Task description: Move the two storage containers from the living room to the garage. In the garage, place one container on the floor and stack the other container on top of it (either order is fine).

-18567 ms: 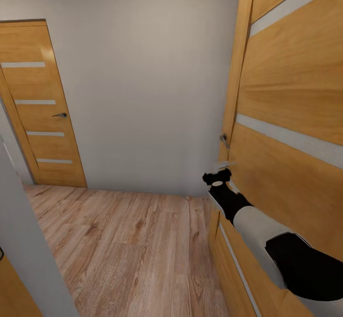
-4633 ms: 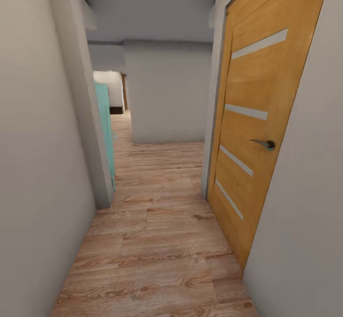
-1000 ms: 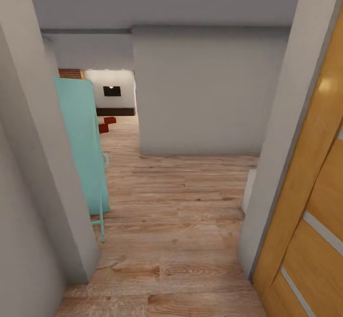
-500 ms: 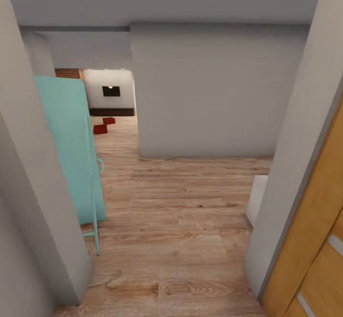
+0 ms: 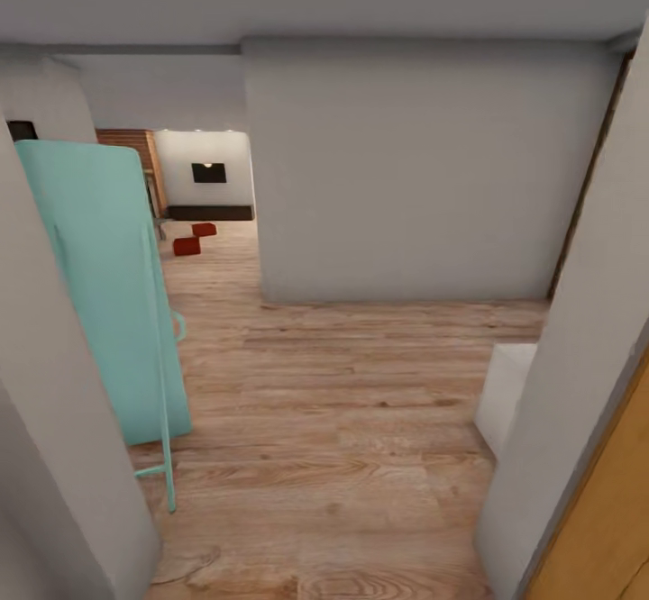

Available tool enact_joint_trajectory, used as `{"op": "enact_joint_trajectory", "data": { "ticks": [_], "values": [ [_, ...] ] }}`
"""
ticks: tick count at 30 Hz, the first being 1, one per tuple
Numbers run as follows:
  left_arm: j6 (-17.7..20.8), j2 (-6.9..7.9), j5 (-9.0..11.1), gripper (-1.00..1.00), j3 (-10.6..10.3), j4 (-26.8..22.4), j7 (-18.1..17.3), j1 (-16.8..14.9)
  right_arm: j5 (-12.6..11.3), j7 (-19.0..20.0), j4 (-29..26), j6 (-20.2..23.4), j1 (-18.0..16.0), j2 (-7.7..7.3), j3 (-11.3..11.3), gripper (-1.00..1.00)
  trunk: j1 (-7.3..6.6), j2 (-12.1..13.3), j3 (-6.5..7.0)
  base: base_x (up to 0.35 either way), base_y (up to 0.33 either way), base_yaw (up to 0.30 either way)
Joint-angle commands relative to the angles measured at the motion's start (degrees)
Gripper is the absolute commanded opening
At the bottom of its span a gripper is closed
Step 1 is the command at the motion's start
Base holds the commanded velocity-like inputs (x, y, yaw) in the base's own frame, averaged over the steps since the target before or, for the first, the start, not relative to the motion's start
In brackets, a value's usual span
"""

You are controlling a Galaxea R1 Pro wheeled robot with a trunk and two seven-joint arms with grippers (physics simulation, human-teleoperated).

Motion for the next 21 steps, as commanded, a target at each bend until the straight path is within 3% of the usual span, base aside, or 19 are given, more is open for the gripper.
{"op": "enact_joint_trajectory", "data": {
  "ticks": [1, 21],
  "values": [
    [-0.15, -0.04, 0.15, 1.0, 0.11, -0.03, 0.04, -0.01, -0.05, 0.18, 0.19, -0.37, -0.08, 0.05, 0.14, 1.0, 0.03, -0.03, -0.05, 0.322, 0.0, 0.0],
    [-0.37, -0.18, 0.15, 1.0, 0.08, -0.03, 0.04, -0.01, -0.45, 0.18, 0.19, -0.37, -0.08, 0.02, 0.07, 1.0, 0.03, -0.03, -0.05, 0.322, 0.0, 0.038]
  ]
}}
